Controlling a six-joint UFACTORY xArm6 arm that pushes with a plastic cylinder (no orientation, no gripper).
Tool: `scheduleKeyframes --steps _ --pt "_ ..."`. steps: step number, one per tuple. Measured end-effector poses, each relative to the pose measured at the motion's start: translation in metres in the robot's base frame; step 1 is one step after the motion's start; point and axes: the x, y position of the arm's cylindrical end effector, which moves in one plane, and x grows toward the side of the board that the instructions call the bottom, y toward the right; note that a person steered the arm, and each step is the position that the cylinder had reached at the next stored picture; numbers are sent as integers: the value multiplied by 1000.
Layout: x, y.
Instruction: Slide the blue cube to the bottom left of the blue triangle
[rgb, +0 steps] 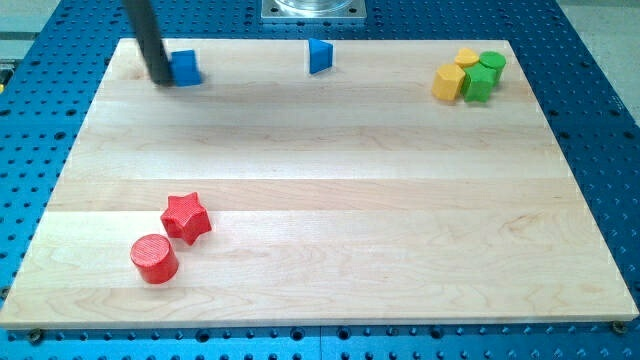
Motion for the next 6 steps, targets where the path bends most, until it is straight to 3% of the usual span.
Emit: scheduleKeyframes --steps 1,2,4,5,6 --pt "-2 61" --pt "-2 66" --pt "-25 -16" --pt "-57 53" --pt "-47 113"
